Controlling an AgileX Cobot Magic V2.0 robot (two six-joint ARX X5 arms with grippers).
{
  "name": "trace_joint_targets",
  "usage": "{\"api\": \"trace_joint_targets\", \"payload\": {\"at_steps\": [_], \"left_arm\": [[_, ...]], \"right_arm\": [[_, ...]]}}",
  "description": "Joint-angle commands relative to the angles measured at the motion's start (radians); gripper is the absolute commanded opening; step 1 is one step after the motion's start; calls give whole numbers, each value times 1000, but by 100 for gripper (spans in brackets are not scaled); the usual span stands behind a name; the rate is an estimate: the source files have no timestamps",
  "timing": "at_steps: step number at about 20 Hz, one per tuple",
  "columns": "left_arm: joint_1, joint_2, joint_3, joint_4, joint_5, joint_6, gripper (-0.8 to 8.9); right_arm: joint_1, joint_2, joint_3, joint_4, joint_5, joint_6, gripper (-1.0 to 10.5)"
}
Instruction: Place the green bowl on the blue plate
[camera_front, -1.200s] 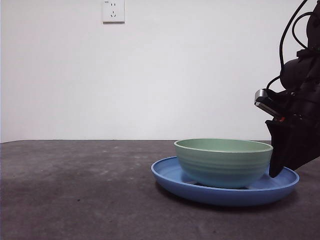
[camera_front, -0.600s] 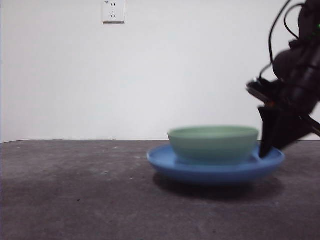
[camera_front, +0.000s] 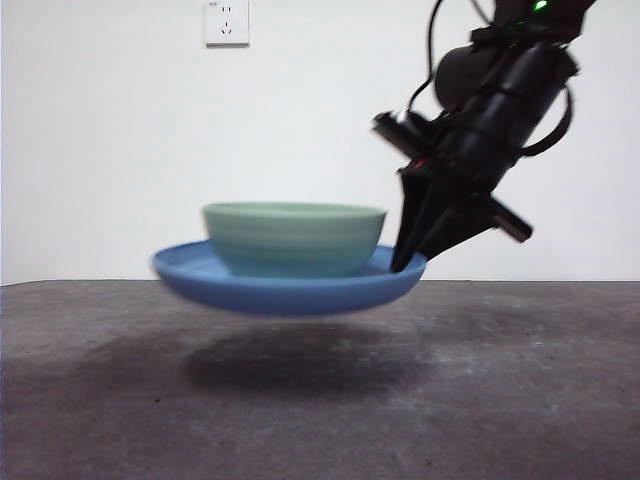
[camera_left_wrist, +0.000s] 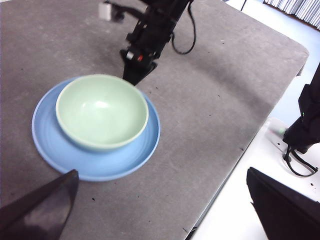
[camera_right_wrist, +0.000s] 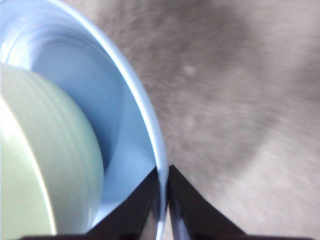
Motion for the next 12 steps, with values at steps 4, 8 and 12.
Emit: {"api": "trace_joint_targets", "payload": {"at_steps": [4, 8, 12], "left_arm": [[-5, 4, 8, 13, 5, 2, 688], [-5, 4, 8, 12, 5, 2, 688], [-5, 4, 8, 12, 5, 2, 688]], "right_arm": [[29, 101, 20, 42, 0, 63, 9], [27, 164, 20, 40, 0, 58, 9], [27, 179, 20, 40, 2, 43, 29]]}}
